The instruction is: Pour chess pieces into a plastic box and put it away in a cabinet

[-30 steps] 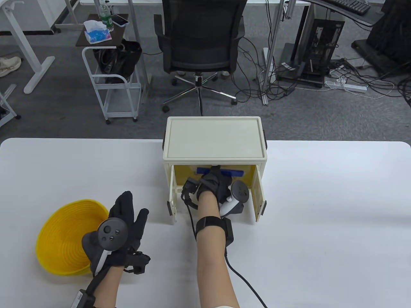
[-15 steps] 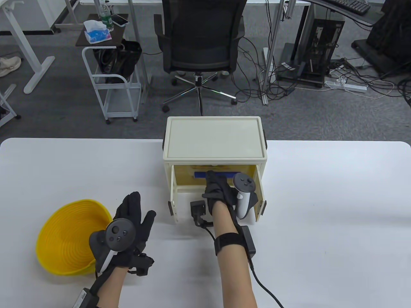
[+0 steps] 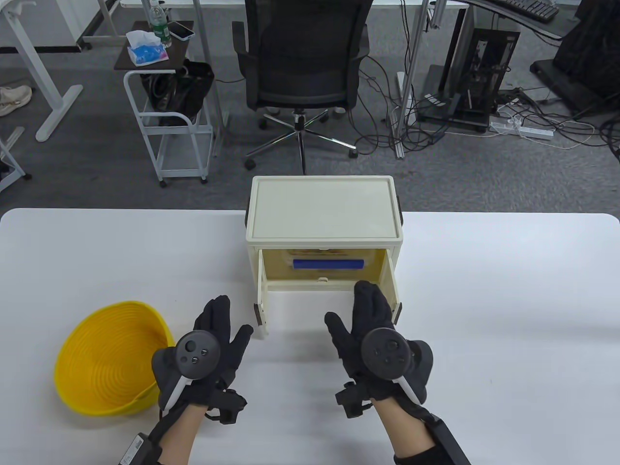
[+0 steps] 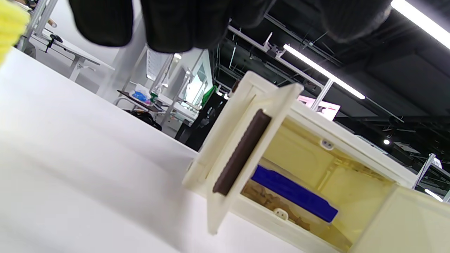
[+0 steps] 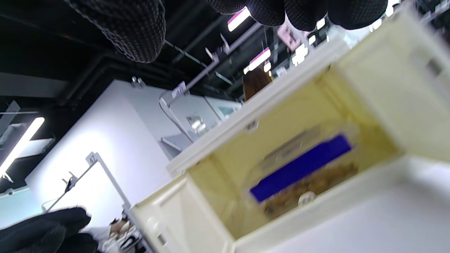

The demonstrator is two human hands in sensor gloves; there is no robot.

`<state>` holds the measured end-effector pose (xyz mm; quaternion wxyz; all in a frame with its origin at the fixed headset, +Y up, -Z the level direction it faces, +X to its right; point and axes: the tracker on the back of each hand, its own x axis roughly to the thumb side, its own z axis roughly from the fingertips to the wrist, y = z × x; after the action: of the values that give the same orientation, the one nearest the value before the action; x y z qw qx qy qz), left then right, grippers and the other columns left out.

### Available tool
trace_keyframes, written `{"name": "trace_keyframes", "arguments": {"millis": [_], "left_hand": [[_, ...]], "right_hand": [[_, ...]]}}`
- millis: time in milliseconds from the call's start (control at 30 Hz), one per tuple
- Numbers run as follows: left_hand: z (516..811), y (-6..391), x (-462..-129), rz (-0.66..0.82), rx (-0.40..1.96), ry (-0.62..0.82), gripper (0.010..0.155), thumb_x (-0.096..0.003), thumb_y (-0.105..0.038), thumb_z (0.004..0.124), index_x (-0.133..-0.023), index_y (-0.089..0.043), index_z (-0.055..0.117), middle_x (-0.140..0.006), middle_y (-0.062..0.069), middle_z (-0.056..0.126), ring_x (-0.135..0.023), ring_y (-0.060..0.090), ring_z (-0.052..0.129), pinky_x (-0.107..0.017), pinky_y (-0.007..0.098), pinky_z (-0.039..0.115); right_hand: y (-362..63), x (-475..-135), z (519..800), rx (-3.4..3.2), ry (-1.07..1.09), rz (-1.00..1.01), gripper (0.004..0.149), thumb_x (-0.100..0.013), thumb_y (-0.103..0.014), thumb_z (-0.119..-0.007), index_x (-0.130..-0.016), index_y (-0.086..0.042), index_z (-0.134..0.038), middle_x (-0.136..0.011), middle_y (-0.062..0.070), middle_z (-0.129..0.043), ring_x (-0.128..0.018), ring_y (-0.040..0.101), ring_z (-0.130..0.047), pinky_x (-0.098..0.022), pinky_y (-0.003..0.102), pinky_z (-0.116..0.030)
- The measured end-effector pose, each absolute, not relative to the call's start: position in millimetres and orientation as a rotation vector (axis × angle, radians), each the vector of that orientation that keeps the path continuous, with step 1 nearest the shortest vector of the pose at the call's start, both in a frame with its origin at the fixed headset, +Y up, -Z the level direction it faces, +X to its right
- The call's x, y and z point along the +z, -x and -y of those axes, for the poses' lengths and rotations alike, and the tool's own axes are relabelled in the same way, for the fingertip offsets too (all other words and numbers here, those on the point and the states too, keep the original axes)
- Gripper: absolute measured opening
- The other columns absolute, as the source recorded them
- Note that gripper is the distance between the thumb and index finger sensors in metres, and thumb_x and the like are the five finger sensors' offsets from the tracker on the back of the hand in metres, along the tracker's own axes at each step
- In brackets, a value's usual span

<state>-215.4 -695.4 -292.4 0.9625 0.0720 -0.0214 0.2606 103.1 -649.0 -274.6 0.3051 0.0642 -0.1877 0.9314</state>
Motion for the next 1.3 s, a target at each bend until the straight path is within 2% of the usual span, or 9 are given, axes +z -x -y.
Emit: {"name": "trace_keyframes", "arguments": {"millis": [200, 400, 567, 733, 933, 1000, 1133, 1233, 1300], "left_hand": [[710, 210, -295, 0.015, 0.482, -0.109, 0.078, -0.0583, -0.055, 0.061, -0.114, -0.011, 0.030, -0.120, 0.025, 0.040, -0.109, 0.049, 0.052, -0.071, 0.072, 0.054], [729, 206, -301, -0.005, 0.472, -0.047, 0.079, -0.0580, -0.056, 0.061, -0.114, -0.010, 0.029, -0.120, 0.025, 0.040, -0.108, 0.049, 0.052, -0.071, 0.071, 0.055], [740, 204, -306, -0.033, 0.446, -0.012, 0.080, -0.0572, -0.056, 0.064, -0.114, -0.010, 0.030, -0.120, 0.024, 0.043, -0.107, 0.048, 0.055, -0.071, 0.070, 0.056], [754, 202, -317, -0.032, 0.535, 0.002, 0.083, -0.0561, -0.057, 0.065, -0.113, -0.010, 0.029, -0.118, 0.023, 0.047, -0.105, 0.045, 0.061, -0.071, 0.067, 0.060], [767, 196, -336, -0.093, 0.698, -0.027, 0.091, -0.0551, -0.057, 0.068, -0.110, -0.005, 0.018, -0.115, 0.020, 0.047, -0.103, 0.041, 0.064, -0.070, 0.064, 0.062], [769, 193, -344, -0.070, 0.772, -0.046, 0.087, -0.0556, -0.054, 0.069, -0.110, -0.007, 0.020, -0.115, 0.018, 0.048, -0.103, 0.040, 0.064, -0.071, 0.065, 0.062], [769, 185, -349, -0.017, 0.793, -0.072, 0.061, -0.0592, -0.042, 0.064, -0.108, -0.015, 0.040, -0.108, 0.013, 0.064, -0.095, 0.035, 0.076, -0.069, 0.061, 0.066], [769, 173, -352, 0.008, 0.801, -0.043, 0.062, -0.0592, -0.044, 0.066, -0.106, -0.012, 0.041, -0.106, 0.013, 0.064, -0.093, 0.035, 0.077, -0.068, 0.060, 0.067], [770, 159, -358, 0.046, 0.899, 0.058, 0.062, -0.0586, -0.041, 0.069, -0.106, -0.012, 0.041, -0.107, 0.014, 0.063, -0.095, 0.035, 0.076, -0.069, 0.061, 0.066]], "right_hand": [[-153, -279, 664, 2.501, 0.025, 0.575, 0.088, -0.060, -0.050, -0.072, -0.111, 0.008, -0.030, -0.106, 0.041, -0.041, -0.091, 0.064, -0.050, -0.065, 0.069, -0.061], [-181, -298, 710, 2.438, 0.147, 0.427, 0.088, -0.058, -0.051, -0.074, -0.110, 0.007, -0.032, -0.106, 0.038, -0.045, -0.091, 0.061, -0.054, -0.065, 0.068, -0.063], [-192, -309, 739, 2.345, 0.181, 0.306, 0.088, -0.056, -0.049, -0.076, -0.110, 0.006, -0.033, -0.105, 0.037, -0.046, -0.090, 0.059, -0.057, -0.064, 0.067, -0.065], [-196, -314, 753, 2.280, 0.180, 0.262, 0.087, -0.055, -0.048, -0.078, -0.110, 0.004, -0.034, -0.105, 0.035, -0.050, -0.090, 0.056, -0.062, -0.064, 0.065, -0.067], [-196, -327, 762, 2.135, 0.193, 0.275, 0.083, -0.055, -0.043, -0.080, -0.110, -0.001, -0.035, -0.105, 0.029, -0.054, -0.090, 0.048, -0.066, -0.066, 0.063, -0.068], [-192, -333, 765, 2.115, 0.145, 0.251, 0.074, -0.056, -0.037, -0.079, -0.109, -0.003, -0.040, -0.103, 0.026, -0.059, -0.088, 0.045, -0.071, -0.065, 0.062, -0.069], [-181, -336, 765, 2.190, 0.093, 0.283, 0.063, -0.056, -0.035, -0.078, -0.104, -0.007, -0.049, -0.098, 0.021, -0.065, -0.084, 0.043, -0.074, -0.065, 0.062, -0.068], [-166, -342, 763, 2.229, 0.029, 0.217, 0.064, -0.056, -0.035, -0.080, -0.103, -0.007, -0.048, -0.098, 0.021, -0.064, -0.083, 0.042, -0.073, -0.065, 0.062, -0.067], [-151, -350, 763, 2.129, -0.024, 0.085, 0.066, -0.056, -0.032, -0.080, -0.106, -0.006, -0.044, -0.101, 0.022, -0.060, -0.086, 0.044, -0.069, -0.066, 0.063, -0.066]]}}
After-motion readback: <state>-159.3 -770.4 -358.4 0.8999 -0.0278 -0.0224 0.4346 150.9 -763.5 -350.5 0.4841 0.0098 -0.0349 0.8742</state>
